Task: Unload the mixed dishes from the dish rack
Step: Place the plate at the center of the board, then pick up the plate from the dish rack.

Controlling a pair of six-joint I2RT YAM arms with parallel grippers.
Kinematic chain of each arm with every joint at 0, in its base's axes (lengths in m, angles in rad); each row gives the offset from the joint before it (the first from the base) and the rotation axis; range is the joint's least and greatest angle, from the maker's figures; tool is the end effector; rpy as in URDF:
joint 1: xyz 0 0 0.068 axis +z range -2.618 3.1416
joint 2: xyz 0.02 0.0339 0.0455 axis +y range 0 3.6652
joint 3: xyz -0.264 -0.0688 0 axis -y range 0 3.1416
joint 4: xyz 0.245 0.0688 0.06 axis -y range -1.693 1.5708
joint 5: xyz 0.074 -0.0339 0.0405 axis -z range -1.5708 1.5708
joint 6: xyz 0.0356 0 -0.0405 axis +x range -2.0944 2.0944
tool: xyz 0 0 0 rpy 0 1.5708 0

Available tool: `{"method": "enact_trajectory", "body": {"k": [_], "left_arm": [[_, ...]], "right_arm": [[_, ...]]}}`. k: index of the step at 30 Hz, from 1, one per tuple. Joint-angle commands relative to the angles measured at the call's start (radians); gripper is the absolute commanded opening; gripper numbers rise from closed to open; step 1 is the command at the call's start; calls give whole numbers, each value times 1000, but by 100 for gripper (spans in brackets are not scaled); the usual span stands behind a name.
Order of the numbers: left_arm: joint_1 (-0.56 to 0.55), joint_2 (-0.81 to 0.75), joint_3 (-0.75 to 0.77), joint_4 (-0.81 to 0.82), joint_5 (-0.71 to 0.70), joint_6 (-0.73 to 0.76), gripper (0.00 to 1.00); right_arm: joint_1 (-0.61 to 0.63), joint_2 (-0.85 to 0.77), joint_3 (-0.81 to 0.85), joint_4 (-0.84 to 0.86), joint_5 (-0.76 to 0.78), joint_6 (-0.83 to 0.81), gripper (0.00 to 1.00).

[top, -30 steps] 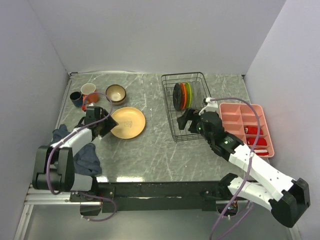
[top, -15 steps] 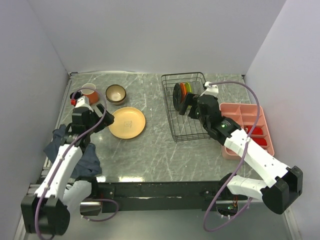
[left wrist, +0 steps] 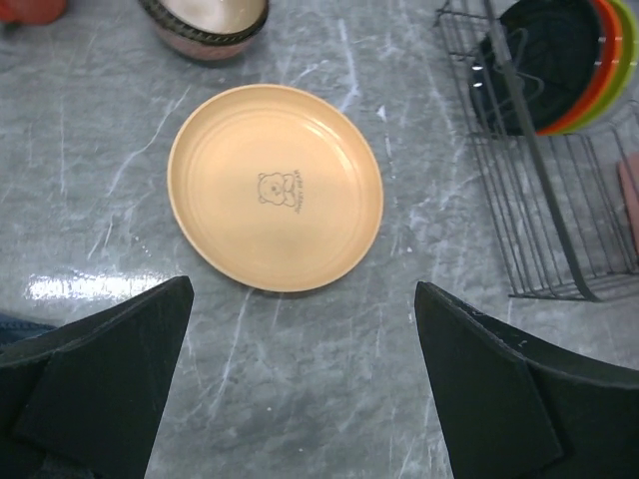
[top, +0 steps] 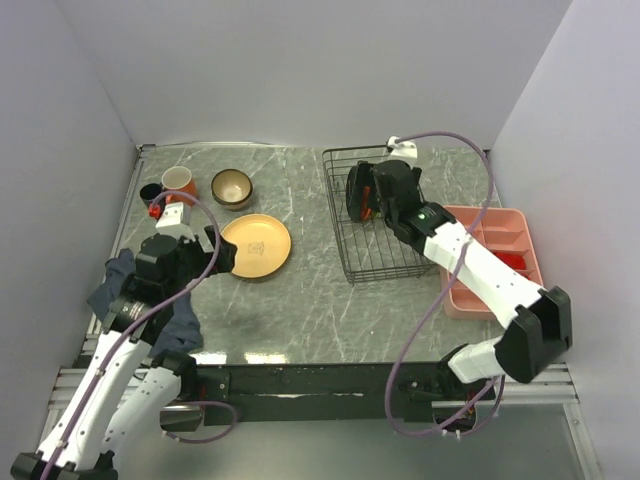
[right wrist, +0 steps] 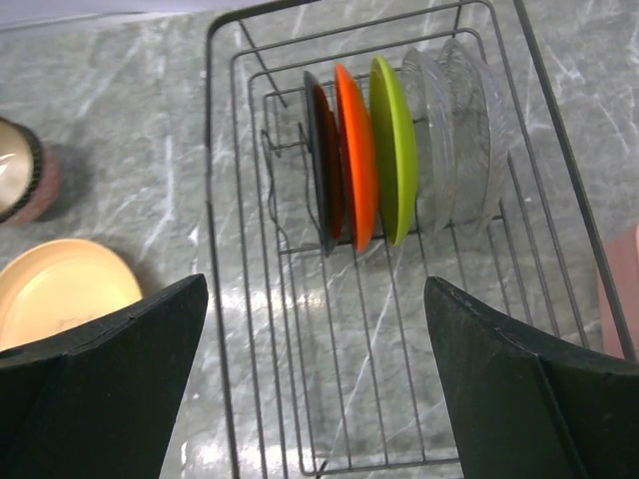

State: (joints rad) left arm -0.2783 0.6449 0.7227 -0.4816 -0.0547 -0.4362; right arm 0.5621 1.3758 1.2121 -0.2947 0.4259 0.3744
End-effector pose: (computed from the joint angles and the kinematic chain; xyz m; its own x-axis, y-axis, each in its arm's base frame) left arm 0.1441 -0.0392 0.3080 -0.4379 -0.3136 -0.8425 0.0452 0.9283 -0.3690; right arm 0.2750 0.1559 0.3447 -0.4113 0.1345 -0.9015 -0.0230 0.9872 0.1578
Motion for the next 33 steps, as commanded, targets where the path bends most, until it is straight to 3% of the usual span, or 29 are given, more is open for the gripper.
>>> {"method": "enact_trajectory", "body": {"k": [1, 6, 14, 24, 33], "left_arm": [[-50, -70, 6, 36, -22, 8, 100], [-76, -145, -91, 107, -39, -39, 100], [-76, -274, -177, 186, -203, -45, 99], [-75, -217, -166, 184, -232, -19, 99], [-67, -122, -174, 317, -223, 86, 99]], "right_arm": [[-33, 75, 104, -30, 86, -22, 94], [-93, 144, 171, -78, 93, -40, 88], [-218, 210, 231, -87, 17, -75, 74], [-272, 279, 234, -63, -7, -104, 62], [-196, 287, 282, -69, -96, -92, 61]]}}
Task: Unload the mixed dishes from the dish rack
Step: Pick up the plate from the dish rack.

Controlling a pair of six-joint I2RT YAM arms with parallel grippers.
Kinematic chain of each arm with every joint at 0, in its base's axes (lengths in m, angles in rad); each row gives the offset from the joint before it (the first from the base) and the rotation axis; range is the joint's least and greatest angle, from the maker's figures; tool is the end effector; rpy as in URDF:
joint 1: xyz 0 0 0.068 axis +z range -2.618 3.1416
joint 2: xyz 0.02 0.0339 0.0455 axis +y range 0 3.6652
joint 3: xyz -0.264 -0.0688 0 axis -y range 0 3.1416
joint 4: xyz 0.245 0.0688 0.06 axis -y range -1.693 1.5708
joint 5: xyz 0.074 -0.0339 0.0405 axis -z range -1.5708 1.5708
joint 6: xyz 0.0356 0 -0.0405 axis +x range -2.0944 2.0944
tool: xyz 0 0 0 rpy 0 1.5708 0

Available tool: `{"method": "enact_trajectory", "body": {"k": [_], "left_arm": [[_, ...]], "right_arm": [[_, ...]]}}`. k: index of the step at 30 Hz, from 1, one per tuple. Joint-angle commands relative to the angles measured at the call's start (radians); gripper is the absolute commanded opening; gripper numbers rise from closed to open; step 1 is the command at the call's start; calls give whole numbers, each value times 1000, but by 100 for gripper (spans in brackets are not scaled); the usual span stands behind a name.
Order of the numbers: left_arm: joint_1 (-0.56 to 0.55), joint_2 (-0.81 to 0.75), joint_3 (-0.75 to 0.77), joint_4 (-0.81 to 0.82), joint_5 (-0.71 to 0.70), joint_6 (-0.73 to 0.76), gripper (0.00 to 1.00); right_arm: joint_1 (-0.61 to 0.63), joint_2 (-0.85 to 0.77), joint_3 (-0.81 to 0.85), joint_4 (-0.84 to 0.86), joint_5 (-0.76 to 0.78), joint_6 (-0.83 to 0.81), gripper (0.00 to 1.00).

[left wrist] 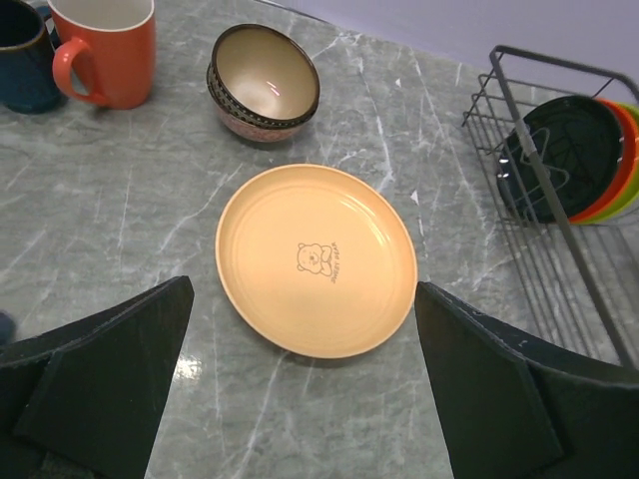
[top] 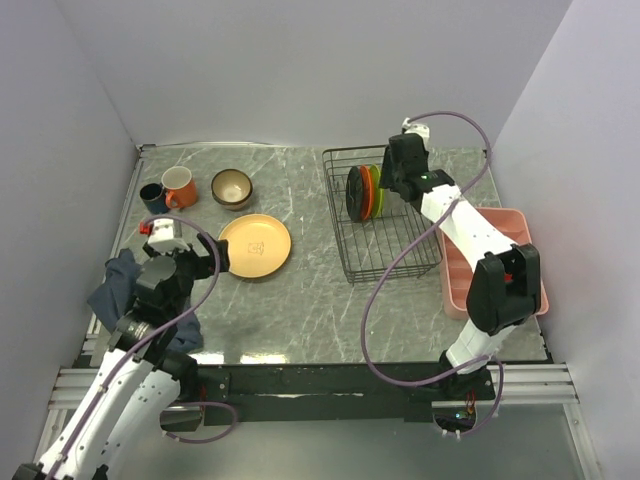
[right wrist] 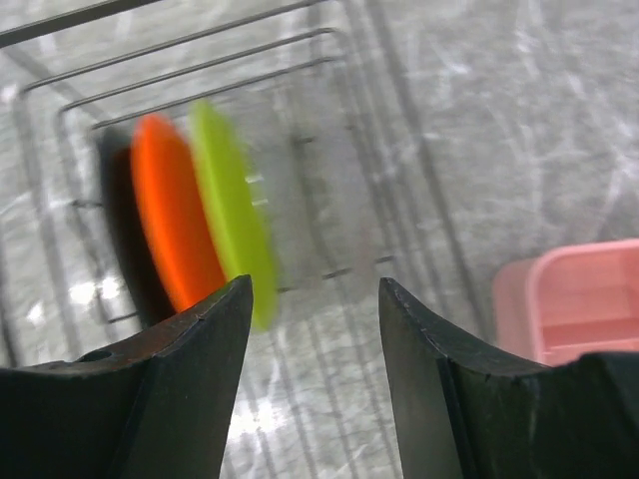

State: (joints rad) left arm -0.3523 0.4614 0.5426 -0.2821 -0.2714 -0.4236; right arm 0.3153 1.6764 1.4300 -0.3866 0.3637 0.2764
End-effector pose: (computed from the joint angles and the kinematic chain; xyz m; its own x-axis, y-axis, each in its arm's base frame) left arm 0.1244 -0.0356 0.2891 -0.2060 -0.3462 -0.9153 0.0013 0.9352 -0.3540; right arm 0.3714 0.1078 0.3110 -0.5457 0.0903 -0.8331 0.1370 0.9904 0.0176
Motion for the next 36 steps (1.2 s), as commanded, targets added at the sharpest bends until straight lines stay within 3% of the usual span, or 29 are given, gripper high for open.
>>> {"method": "enact_trajectory", "body": {"k": [1, 9, 18, 33, 36], "left_arm": [[16, 77, 16, 127, 4, 77, 100], [82, 132, 17, 136, 81, 52, 100], [81, 125, 13, 139, 87, 52, 99], [76, 123, 8, 150, 97, 54, 99], [76, 123, 5, 150, 97, 54, 99]], "right_arm": [[73, -11, 79, 23, -37, 9, 61], [139, 72, 159, 5, -58, 38, 60], [153, 207, 291, -54, -83, 37, 48], [153, 304, 296, -72, 7, 11, 40], [159, 309, 297, -74, 26, 0, 34]]}}
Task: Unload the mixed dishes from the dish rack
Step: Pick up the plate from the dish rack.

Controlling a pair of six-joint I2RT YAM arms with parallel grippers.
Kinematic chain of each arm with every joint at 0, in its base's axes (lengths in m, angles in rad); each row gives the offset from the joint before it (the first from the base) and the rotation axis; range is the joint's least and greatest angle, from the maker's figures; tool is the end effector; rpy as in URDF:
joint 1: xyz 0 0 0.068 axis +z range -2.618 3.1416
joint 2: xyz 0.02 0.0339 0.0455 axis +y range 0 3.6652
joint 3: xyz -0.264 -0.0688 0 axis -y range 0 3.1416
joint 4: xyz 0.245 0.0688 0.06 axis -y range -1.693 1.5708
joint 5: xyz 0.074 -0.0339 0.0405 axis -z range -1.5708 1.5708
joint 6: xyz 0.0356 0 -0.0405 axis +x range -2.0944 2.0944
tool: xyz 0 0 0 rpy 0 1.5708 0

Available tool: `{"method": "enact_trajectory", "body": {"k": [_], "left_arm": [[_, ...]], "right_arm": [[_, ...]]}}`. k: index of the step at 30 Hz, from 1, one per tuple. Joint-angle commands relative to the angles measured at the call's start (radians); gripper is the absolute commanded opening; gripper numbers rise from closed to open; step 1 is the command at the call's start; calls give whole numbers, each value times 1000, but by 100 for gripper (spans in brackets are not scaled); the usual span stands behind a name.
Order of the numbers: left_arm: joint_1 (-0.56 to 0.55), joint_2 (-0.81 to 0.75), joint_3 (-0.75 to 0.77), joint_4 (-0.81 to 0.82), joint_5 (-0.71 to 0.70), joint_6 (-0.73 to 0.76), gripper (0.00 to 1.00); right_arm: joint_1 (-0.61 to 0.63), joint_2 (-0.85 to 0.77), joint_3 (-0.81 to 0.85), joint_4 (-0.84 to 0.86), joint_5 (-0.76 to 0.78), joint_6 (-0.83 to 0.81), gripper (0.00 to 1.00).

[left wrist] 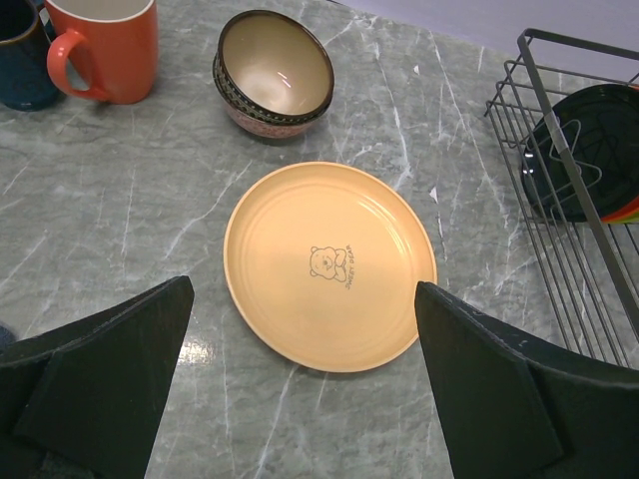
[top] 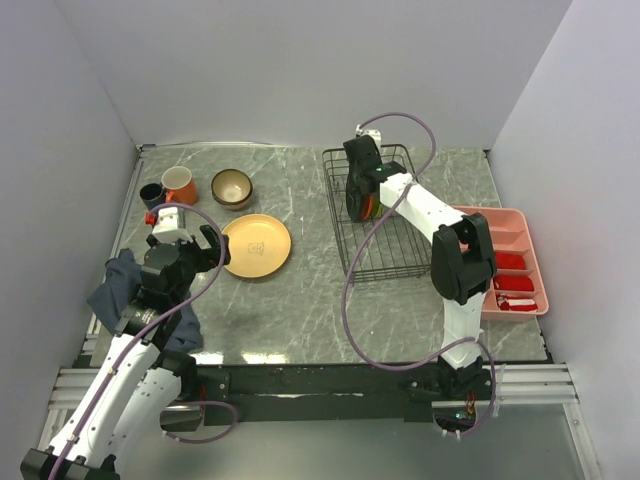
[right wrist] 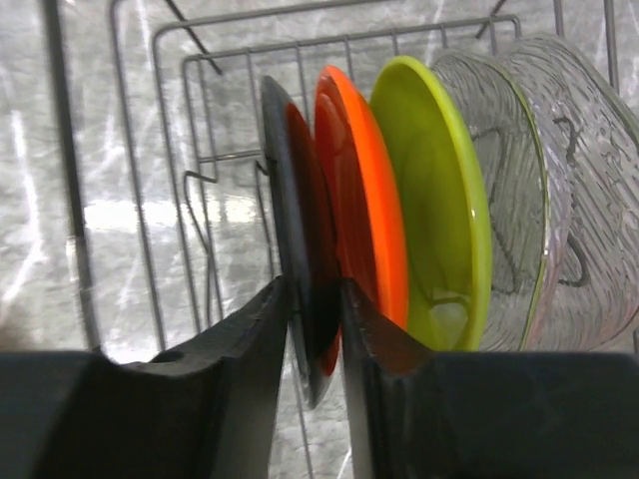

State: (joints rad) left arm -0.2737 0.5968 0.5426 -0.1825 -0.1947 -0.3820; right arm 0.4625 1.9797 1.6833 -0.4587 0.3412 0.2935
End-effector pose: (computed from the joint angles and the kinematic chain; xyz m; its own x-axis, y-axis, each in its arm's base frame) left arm 0.1515 -0.0354 0.2830 -0.2409 -0.3123 -0.9190 -0.0061 0.9473 -0.3203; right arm 0.4126 0.1924 0.2679 -0.6457 -0.0173 -0.7634 -0.0163 0.9998 -0.0089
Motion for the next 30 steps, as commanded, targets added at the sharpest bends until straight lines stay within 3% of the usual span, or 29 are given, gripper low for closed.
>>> {"method": "enact_trajectory", "body": {"k": [1, 3, 13, 23, 30], "left_arm": [[-2, -12, 7, 51, 20, 12, 99], [-4, -11, 7, 51, 20, 14, 99], [-7, -11, 5, 51, 20, 12, 99], [-10, -6, 5, 49, 20, 11, 99], [-10, 1, 3, 51, 24, 8, 99]], "right_arm": [[14, 5, 46, -5, 71, -19, 30], [31, 5, 58, -12, 99, -36, 29], [133, 19, 125, -37, 399, -145, 4], [197, -2, 174, -17, 525, -274, 1], [209, -50, 193, -52, 515, -254, 0]]}}
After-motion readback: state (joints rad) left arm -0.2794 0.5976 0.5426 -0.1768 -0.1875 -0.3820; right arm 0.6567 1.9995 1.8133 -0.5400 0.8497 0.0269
